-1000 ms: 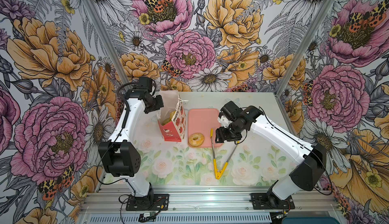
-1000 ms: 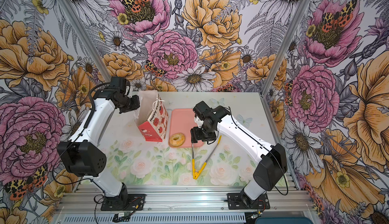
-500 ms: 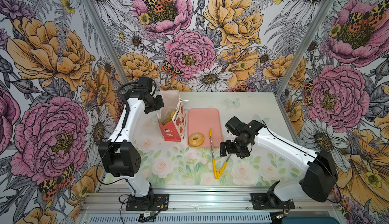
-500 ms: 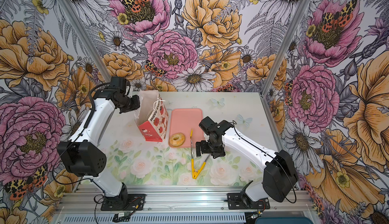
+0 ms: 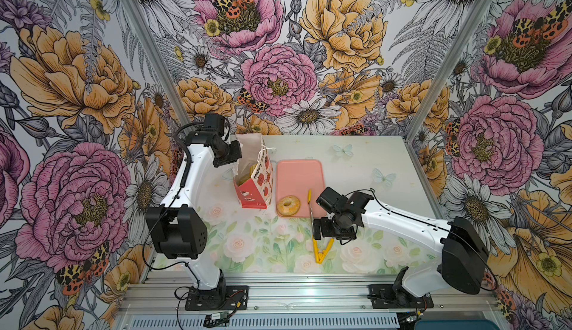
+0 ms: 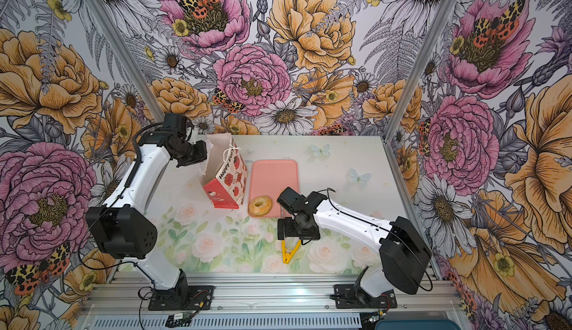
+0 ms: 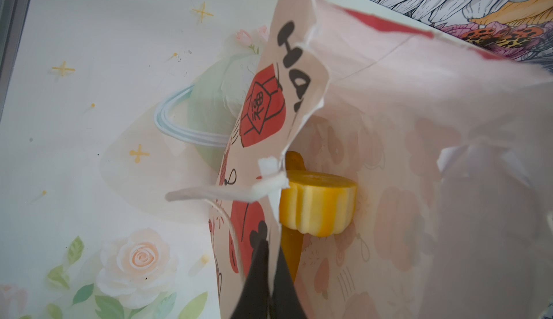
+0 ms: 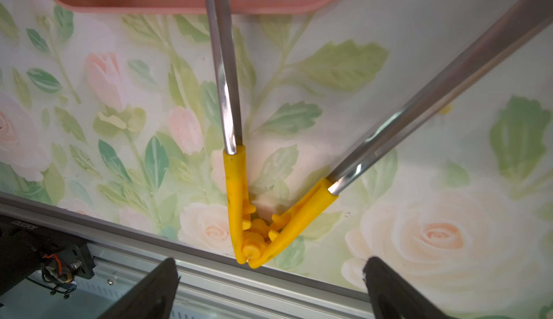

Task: Pack bread into a paper bag
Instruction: Pick up the clamp from the plate.

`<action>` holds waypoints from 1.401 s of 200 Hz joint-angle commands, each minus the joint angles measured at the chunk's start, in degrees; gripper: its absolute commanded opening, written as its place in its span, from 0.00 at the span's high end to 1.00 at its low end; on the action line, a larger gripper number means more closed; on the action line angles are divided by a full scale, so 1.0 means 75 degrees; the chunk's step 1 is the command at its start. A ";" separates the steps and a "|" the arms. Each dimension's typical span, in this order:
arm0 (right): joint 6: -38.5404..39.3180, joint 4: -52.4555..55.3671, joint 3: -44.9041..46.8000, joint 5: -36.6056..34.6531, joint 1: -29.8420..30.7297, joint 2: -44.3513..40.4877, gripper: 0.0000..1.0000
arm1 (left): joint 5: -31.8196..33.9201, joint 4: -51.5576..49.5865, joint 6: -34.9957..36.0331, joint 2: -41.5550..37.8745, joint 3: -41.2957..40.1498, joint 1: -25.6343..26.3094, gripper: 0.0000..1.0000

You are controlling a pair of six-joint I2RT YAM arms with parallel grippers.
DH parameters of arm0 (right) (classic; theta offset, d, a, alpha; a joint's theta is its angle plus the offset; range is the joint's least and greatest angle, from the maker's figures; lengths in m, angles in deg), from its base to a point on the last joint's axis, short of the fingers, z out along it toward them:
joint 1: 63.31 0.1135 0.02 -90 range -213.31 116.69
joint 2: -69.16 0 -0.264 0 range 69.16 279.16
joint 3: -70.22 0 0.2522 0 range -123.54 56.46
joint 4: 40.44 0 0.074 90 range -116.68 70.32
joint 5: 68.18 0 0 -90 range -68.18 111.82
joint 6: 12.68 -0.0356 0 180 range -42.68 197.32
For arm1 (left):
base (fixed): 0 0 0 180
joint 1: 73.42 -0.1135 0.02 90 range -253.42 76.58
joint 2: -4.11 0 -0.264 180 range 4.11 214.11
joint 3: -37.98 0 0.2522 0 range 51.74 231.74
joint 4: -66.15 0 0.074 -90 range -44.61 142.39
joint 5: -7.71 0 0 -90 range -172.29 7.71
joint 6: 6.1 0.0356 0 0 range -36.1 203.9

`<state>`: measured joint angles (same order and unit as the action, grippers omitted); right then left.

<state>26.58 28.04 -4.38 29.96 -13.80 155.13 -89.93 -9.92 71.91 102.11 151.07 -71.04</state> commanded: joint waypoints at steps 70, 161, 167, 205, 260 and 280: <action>-0.1010 -0.1115 0.0396 -0.0663 0.0604 0.1205 0.01 | -0.0295 -0.0084 0.0398 -0.0011 0.0279 0.0023 1.00; -0.1156 -0.1315 0.0038 -0.1223 0.0439 0.2163 0.01 | -0.0579 -0.0085 0.0550 0.0083 0.0467 -0.0021 1.00; -0.1146 -0.1312 0.0027 -0.1261 0.0402 0.2176 0.01 | -0.0576 -0.0084 0.0554 0.0088 0.0466 -0.0026 1.00; -0.1017 -0.1303 0.0030 -0.1457 0.0096 0.2250 0.01 | -0.0546 -0.0089 0.0588 -0.0031 0.0342 -0.0023 1.00; -0.0599 -0.1313 -0.0179 -0.1710 -0.0424 0.2583 0.02 | -0.0528 -0.0089 0.0638 -0.0186 0.0256 -0.0034 1.00; -0.0485 -0.1308 -0.0396 -0.1701 -0.0500 0.2906 0.22 | -0.0521 -0.0084 0.0643 -0.0231 0.0245 -0.0047 1.00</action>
<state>21.26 20.84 -6.76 19.91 -16.49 172.01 -92.48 -10.77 75.39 102.11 153.11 -71.04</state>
